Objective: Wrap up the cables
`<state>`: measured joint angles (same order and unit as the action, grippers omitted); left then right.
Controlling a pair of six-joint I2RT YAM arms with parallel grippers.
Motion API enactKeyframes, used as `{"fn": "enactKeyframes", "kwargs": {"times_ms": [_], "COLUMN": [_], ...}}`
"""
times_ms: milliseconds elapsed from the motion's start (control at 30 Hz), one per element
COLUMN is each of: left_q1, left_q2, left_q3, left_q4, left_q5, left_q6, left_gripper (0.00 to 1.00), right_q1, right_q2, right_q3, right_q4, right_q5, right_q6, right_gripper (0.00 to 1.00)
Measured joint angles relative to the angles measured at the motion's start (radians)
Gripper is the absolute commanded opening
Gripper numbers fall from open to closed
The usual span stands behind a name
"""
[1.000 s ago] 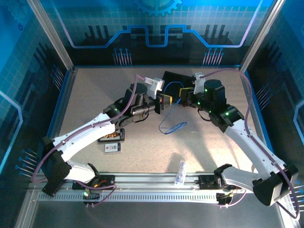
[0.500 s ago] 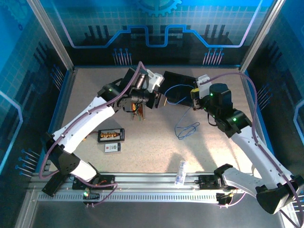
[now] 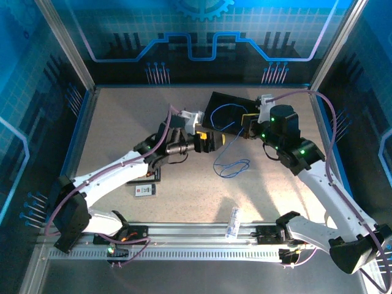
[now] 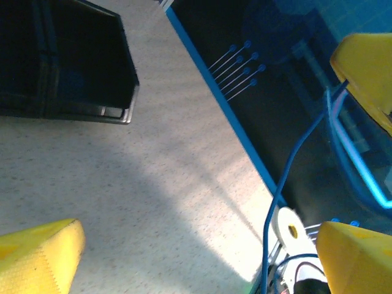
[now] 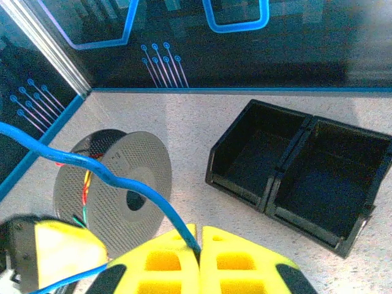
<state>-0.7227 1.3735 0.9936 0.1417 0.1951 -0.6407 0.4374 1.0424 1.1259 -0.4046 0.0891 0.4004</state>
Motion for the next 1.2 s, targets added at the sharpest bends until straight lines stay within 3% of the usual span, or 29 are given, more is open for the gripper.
{"fn": "enactKeyframes", "kwargs": {"times_ms": [200, 333, 433, 667, 1033, 1200], "left_q1": [-0.029, -0.034, -0.038, -0.043, -0.051, -0.012], "left_q2": [0.002, 0.002, 0.002, 0.005, 0.007, 0.008], "left_q3": [-0.137, -0.163, -0.161, -0.06, -0.005, 0.102], "left_q4": [0.352, 0.486, 0.515, 0.341, 0.151, -0.05], "left_q5": [-0.094, -0.16, -0.193, -0.268, -0.316, -0.26], "left_q6": [-0.2, -0.275, -0.308, -0.364, -0.368, -0.272], "left_gripper": [0.89, 0.94, 0.91, 0.72, 0.0, 0.0], "right_q1": [0.003, 0.031, 0.062, 0.12, 0.189, 0.191], "right_q2": [0.016, 0.029, 0.037, 0.039, 0.039, 0.039], "right_q3": [-0.011, -0.024, -0.036, -0.04, -0.044, -0.039], "right_q4": [0.019, 0.016, 0.014, 0.016, 0.014, -0.017], "right_q5": [0.019, 0.069, 0.108, 0.174, 0.232, 0.275], "right_q6": [0.143, 0.188, 0.207, 0.24, 0.265, 0.192], "right_gripper": [0.0, 0.0, 0.0, 0.0, 0.0, 0.0]}}
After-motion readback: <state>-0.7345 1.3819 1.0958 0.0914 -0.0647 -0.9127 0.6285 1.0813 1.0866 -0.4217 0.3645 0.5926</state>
